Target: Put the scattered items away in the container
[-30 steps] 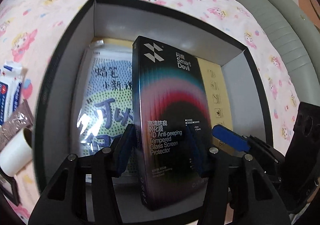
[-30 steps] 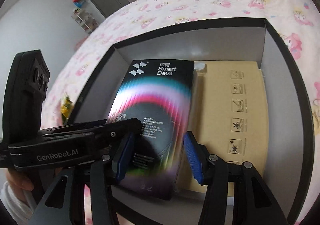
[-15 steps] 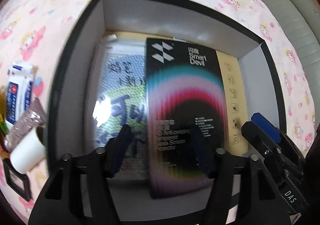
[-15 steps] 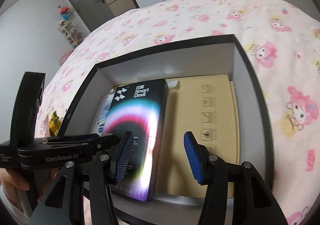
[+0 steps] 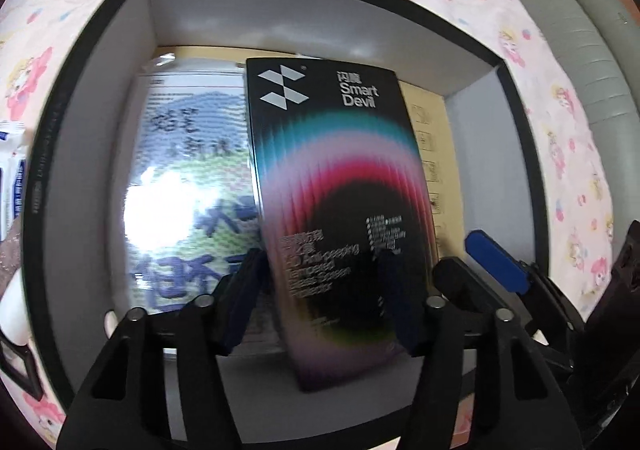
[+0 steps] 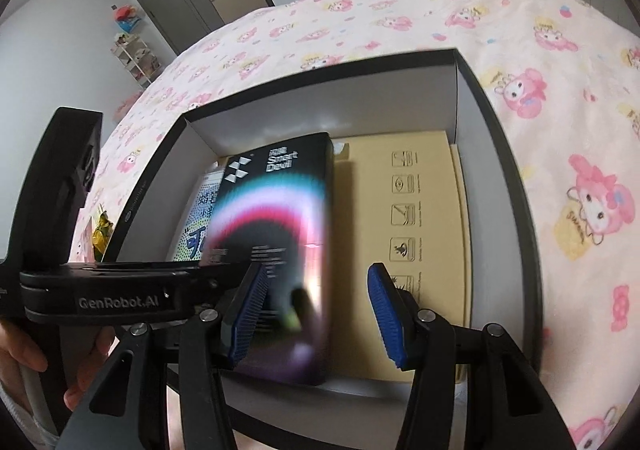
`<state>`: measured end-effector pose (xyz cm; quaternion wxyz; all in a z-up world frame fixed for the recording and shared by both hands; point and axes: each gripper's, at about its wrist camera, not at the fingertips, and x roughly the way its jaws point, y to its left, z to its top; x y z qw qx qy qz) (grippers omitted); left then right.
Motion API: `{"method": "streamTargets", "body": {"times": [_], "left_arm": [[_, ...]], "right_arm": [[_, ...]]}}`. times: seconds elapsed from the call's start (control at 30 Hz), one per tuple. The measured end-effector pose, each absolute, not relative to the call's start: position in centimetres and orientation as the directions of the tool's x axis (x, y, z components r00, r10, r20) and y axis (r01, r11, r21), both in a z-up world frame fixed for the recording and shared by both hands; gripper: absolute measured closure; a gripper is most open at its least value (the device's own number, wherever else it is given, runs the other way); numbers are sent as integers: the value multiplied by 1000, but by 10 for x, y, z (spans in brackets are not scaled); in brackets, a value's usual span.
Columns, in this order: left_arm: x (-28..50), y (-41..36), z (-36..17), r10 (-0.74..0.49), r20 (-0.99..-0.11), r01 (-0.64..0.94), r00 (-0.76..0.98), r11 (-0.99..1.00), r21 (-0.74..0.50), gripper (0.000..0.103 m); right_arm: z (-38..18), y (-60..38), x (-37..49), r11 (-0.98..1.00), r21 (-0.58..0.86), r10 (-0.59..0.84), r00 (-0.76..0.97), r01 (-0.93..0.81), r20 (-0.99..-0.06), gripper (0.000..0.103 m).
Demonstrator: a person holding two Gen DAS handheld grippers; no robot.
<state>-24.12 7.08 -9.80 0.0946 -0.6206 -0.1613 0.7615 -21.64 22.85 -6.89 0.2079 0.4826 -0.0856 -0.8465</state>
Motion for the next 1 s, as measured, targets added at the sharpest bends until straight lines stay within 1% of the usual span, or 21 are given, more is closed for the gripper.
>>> {"method": "streamTargets", "body": {"times": [0.03,0.07,0.13,0.27,0.33,0.43,0.5,0.53,0.57,0.67,0.8,0.9,1.0], "left_arm": [[-241,71,-97,345,-912,58,-223,-929,-366,48],[-241,69,-95,328,-913,70,-244,-933,-354,56],[-240,64,-91,289,-915,101,-280,-939,-328,59],[-239,58,-86,243,-922,136,-301,-946,-293,60],[-239,62,-87,231,-928,130,-294,-952,-278,59],[-242,65,-90,258,-928,108,-269,-949,-295,57],[-243,73,-90,299,-921,96,-251,-939,-331,60],[-241,74,-88,294,-919,97,-262,-940,-328,61],[-239,76,-87,288,-918,97,-273,-941,-324,69],[-235,77,-74,190,-924,110,-331,-965,-238,71],[-229,78,-65,56,-936,97,-348,-991,-96,71],[-231,73,-66,12,-942,87,-336,-995,-44,71],[-234,71,-76,-10,-946,137,-324,-990,-36,71]], "right_arm": [[-69,229,-216,-898,346,-436,-447,271,-781,55],[-69,229,-216,-898,346,-437,-447,273,-781,55],[-69,226,-214,-898,335,-433,-445,284,-784,55],[-69,218,-209,-889,325,-445,-435,323,-783,55],[-67,215,-207,-896,299,-426,-450,327,-785,55],[-62,214,-207,-911,262,-393,-479,317,-785,55],[-62,219,-208,-903,294,-416,-468,313,-780,55],[-62,221,-208,-899,310,-428,-463,310,-777,55],[-62,223,-209,-894,325,-439,-458,308,-773,55],[-67,227,-213,-892,355,-448,-439,280,-779,55],[-67,226,-212,-906,320,-417,-452,277,-789,55],[-67,225,-211,-911,308,-406,-456,275,-792,54],[-68,224,-210,-917,293,-391,-460,272,-797,54]]}}
